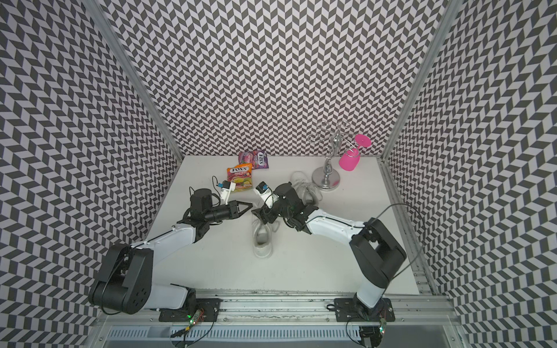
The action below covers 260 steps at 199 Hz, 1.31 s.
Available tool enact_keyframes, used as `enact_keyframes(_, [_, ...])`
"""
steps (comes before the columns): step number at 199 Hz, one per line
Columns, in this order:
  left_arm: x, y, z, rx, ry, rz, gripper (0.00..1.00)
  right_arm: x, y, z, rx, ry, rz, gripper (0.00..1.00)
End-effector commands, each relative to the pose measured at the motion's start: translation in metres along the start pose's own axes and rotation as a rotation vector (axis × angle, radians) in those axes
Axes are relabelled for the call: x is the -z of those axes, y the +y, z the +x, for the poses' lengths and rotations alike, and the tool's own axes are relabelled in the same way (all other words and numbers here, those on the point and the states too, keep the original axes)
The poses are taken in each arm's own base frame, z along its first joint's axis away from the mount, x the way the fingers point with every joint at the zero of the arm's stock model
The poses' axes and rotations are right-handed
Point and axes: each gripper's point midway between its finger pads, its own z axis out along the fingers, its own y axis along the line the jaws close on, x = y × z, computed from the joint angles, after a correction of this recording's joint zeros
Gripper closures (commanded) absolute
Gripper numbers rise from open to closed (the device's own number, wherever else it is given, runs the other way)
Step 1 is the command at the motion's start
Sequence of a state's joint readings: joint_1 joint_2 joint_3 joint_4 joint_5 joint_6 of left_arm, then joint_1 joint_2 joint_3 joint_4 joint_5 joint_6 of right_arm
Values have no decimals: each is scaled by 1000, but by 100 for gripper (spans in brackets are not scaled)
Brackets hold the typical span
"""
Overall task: Tie the shoes
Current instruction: Tie the shoelace on the shoe.
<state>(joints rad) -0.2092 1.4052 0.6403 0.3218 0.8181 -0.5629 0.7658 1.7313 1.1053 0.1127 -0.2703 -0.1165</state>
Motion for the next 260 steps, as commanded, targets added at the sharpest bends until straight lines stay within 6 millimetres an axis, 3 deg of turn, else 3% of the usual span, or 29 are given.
enact_keyframes(1, [3,-19,-16,-60,-30,47,95,-12,7,3,37,27,-54,19])
enact_keyframes(24, [2,-19,-16,-61,-30,47,95,-16,10,4,30,18,-73,20])
enact_keyframes(48, [3,-19,-17,-60,-33,48,92,-18,9,3,20,12,-74,30])
enact_keyframes(87, [6,-16,-18,-58,-47,22,73,-21,9,0,5,9,-79,74])
enact_keyframes(111, [18,-10,-25,-64,-107,-57,56,-19,4,1,2,15,-54,100])
enact_keyframes(134, [39,7,-22,-47,-164,-178,44,-14,-5,1,-14,3,-12,100])
enact_keyframes(159, [48,23,7,1,-143,-236,39,-9,-12,2,-48,1,11,100])
enact_keyframes(191, [35,31,40,75,-85,-190,37,-6,-13,5,-91,-1,10,100])
enact_keyframes(217, [22,32,51,189,-45,-105,37,-6,-10,4,-101,-2,-11,100])
enact_keyframes(260, [16,52,62,474,-45,-123,34,-3,-7,2,-107,-12,-22,100])
